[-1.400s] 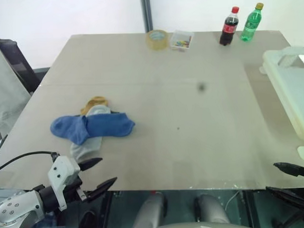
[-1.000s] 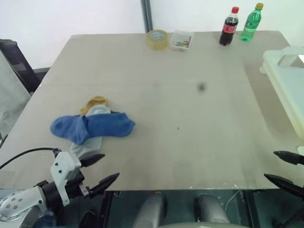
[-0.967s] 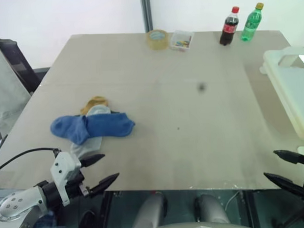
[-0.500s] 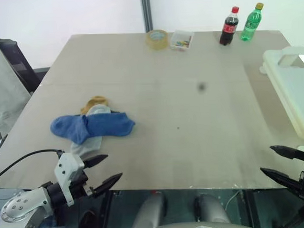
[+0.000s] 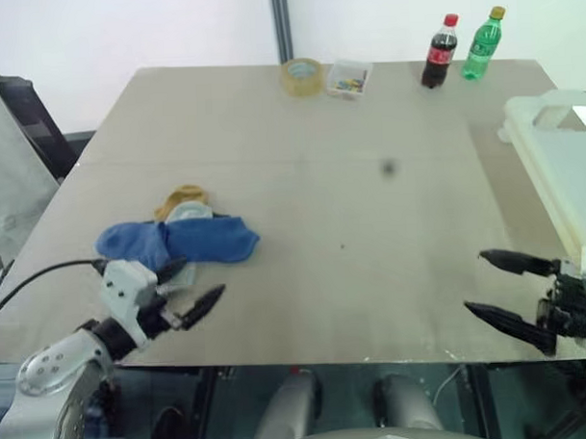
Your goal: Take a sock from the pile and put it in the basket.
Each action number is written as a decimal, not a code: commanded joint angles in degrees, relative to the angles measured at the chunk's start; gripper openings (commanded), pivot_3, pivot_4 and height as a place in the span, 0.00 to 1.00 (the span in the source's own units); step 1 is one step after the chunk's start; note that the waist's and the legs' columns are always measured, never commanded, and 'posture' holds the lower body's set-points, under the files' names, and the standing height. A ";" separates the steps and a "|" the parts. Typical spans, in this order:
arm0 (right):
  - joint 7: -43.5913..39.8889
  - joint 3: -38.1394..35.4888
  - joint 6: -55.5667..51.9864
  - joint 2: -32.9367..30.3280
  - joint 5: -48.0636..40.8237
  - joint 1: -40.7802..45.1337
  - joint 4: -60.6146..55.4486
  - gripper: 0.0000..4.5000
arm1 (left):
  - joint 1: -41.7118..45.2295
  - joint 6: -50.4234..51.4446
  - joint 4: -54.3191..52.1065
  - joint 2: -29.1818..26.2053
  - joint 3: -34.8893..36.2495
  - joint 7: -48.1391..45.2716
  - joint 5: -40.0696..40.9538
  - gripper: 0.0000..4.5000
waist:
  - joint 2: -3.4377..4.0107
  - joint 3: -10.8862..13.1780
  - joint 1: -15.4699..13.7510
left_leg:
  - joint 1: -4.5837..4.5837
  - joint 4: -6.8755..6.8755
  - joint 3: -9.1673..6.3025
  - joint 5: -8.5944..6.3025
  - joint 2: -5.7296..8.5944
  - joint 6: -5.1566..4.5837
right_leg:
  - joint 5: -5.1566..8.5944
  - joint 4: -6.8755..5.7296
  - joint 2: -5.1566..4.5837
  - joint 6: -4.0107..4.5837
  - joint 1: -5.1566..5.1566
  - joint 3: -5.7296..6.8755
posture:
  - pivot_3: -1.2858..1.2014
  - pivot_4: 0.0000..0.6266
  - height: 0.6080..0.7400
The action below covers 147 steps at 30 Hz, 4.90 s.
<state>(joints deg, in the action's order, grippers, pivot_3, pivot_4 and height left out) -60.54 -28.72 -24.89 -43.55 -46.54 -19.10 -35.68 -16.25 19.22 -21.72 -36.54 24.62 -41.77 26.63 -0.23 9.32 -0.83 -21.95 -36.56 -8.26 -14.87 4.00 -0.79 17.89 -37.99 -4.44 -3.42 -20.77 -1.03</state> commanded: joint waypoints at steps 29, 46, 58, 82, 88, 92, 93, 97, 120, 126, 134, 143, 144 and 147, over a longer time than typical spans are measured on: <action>-1.67 5.72 2.47 -0.84 -1.51 6.64 -1.28 1.00 | 3.85 4.51 5.11 -1.77 3.07 7.56 -4.33 0.01 | -0.07 -0.01 0.05 | 0.00 -0.02 0.02 0.06 0.00 0.10 | -0.10 -0.03 -0.01 0.03 -0.02 -0.03 | 0.52 0.24 1.00; -7.04 9.24 8.84 -1.29 5.51 5.33 0.66 1.00 | 6.66 8.17 0.08 -0.47 1.58 6.07 1.62 0.01 | -0.07 -0.02 0.05 | -0.01 -0.08 0.01 0.07 0.00 0.12 | -0.11 -0.05 -0.01 0.02 -0.01 -0.02 | 0.52 0.24 1.00; -5.83 8.78 9.42 -1.51 5.83 6.43 1.21 1.00 | 18.58 21.51 -10.83 3.90 -21.79 12.05 1.20 0.01 | -0.06 -0.02 0.10 | 0.00 -0.30 0.05 0.07 -0.06 0.12 | -0.24 -0.12 0.17 -0.04 0.04 -0.12 | 0.52 0.24 1.00; -0.35 4.30 8.14 -1.91 4.41 1.73 -3.72 1.00 | 38.66 27.39 5.32 24.81 -47.45 9.76 -3.31 0.01 | -0.09 0.00 0.04 | -0.02 -0.72 0.37 0.08 -0.10 0.11 | -0.43 -0.22 0.43 -0.28 0.05 -0.27 | 0.52 0.24 1.00; 0.01 4.72 7.74 -1.85 4.34 2.10 -3.79 1.00 | 39.69 26.91 5.77 25.16 -48.57 7.16 -3.09 0.32 | -0.09 0.00 0.02 | -0.04 -0.74 0.38 0.10 -0.09 0.14 | -0.44 -0.22 0.42 -0.30 0.05 -0.28 | 0.52 0.24 1.00; 0.06 5.20 7.73 -1.78 4.43 2.57 -3.54 1.00 | 39.49 25.70 3.25 22.79 -48.93 7.85 -6.08 0.73 | -0.09 0.00 0.04 | -0.03 -0.74 0.38 0.11 -0.11 0.15 | -0.44 -0.22 0.42 -0.30 0.04 -0.30 | 0.52 0.24 1.00; 0.03 5.40 7.78 -1.75 4.54 2.72 -3.40 1.00 | 39.30 25.67 2.40 22.21 -48.36 7.25 -5.60 0.83 | -0.09 0.00 0.04 | -0.03 -0.74 0.37 0.11 -0.11 0.15 | -0.44 -0.22 0.41 -0.30 0.04 -0.30 | 0.52 0.24 1.00; 0.06 6.40 7.80 -1.63 4.87 3.80 -2.75 1.00 | 38.15 27.56 -2.23 18.58 -43.32 3.34 -0.40 0.92 | -0.09 0.00 0.05 | -0.03 -0.74 0.39 0.10 -0.12 0.14 | -0.44 -0.22 0.40 -0.30 0.04 -0.33 | 0.52 0.24 1.00; 23.38 37.97 -15.11 8.12 28.14 48.22 26.51 1.00 | 12.17 23.81 -17.22 4.37 -16.23 -2.03 18.08 0.92 | -0.06 0.05 1.74 | -0.03 -0.62 0.51 0.13 -0.24 0.19 | -0.53 -0.16 0.38 -0.13 -0.14 -0.69 | 0.52 0.24 1.00; 23.44 43.48 -17.73 22.31 32.21 66.85 52.38 1.00 | 11.09 21.35 -17.66 4.35 -16.04 -0.92 18.04 0.92 | -0.05 0.04 1.82 | -0.54 -0.64 0.65 0.16 -0.25 0.25 | -0.59 -0.52 0.41 -0.02 -0.90 -0.73 | 0.52 0.24 1.00; 19.17 42.89 -9.03 30.74 35.61 78.03 74.28 1.00 | 6.77 17.00 -19.05 4.89 -13.77 1.49 17.04 0.92 | -0.05 0.04 2.01 | -0.90 -0.67 0.87 0.18 -0.19 0.26 | -0.60 -0.69 0.39 -0.02 -1.39 -0.88 | 0.52 0.24 1.00; 15.51 43.22 -3.76 34.43 38.70 78.16 78.50 0.54 | 5.49 7.89 -15.85 7.23 -7.78 9.87 8.26 0.94 | -0.03 0.03 3.19 | -0.81 -0.68 0.94 0.22 -0.23 0.35 | -0.63 -1.08 0.44 0.01 -1.54 -0.99 | 0.52 0.24 1.00; 15.47 43.01 -3.37 34.88 38.94 78.30 78.92 0.39 | 5.43 7.28 -15.47 6.97 -7.68 9.91 7.44 0.94 | -0.03 0.03 3.25 | -0.79 -0.67 0.95 0.23 -0.23 0.36 | -0.63 -1.11 0.46 0.02 -1.55 -1.01 | 0.52 0.24 1.00; 15.08 42.60 -2.10 35.82 39.65 78.65 79.83 0.09 | 4.77 6.08 -14.74 6.88 -7.08 10.27 5.95 0.94 | -0.04 0.03 3.30 | -0.81 -0.66 1.12 0.23 -0.24 0.36 | -0.63 -1.20 0.48 0.02 -1.69 -1.20 | 0.52 0.24 1.00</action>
<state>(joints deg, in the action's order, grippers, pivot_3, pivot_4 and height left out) -44.62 14.59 -28.16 -8.42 -7.14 58.04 43.99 -11.02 27.10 -36.13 -29.18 15.85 -31.73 33.44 -0.27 9.35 2.48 -22.78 -37.22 -7.10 -14.64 3.76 -0.43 17.25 -39.21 -3.96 -3.40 -22.49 -2.28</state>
